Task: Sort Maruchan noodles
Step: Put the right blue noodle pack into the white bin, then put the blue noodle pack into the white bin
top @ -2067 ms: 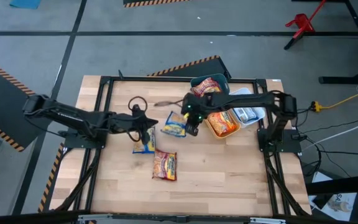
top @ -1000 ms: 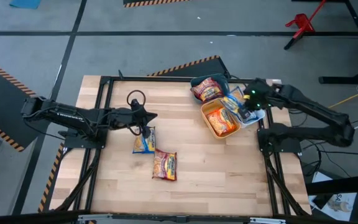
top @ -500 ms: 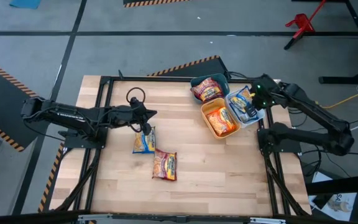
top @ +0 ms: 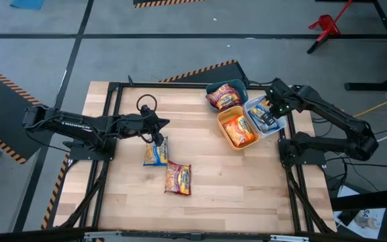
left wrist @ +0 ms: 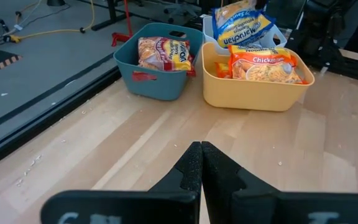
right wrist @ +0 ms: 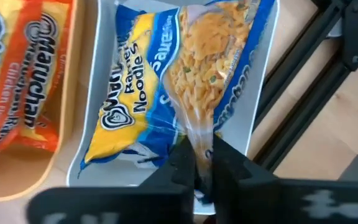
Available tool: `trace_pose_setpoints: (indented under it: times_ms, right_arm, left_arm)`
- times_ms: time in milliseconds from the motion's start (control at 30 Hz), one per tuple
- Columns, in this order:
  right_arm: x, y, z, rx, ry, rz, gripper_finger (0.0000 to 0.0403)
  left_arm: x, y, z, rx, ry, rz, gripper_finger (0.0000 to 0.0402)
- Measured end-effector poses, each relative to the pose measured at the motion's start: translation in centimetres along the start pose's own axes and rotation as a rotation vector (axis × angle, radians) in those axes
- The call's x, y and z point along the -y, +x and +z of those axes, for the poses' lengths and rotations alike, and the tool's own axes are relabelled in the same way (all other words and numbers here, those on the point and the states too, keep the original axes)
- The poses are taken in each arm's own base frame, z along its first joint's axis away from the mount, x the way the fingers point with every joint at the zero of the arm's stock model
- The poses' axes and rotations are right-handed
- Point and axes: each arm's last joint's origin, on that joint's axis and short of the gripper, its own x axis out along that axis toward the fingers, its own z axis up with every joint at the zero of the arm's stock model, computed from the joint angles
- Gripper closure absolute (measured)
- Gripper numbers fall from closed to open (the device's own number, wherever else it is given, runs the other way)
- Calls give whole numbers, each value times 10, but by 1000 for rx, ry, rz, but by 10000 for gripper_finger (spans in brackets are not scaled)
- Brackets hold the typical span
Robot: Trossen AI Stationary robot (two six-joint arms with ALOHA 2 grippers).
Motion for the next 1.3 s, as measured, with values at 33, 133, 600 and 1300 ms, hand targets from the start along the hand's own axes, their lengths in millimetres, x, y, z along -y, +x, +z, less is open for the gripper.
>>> trace_pose_setpoints:
  times_ms: [33, 133, 600, 1300]
  right_arm:
    - [0, 1, 0, -4, 1, -6, 373]
    - [1, 1, 1, 2, 9, -27, 329]
    - [-9, -15, 14, 130, 154, 203, 237]
    - [-160, 10, 56, 373, -200, 603, 235]
  left_arm:
    - [0, 0, 0, 0, 0, 0, 401]
    - [0, 0, 0, 0, 0, 0, 401]
    - [0, 0, 0, -1, -15, -1, 401]
    - [36, -44, -54, -571, -45, -250, 401]
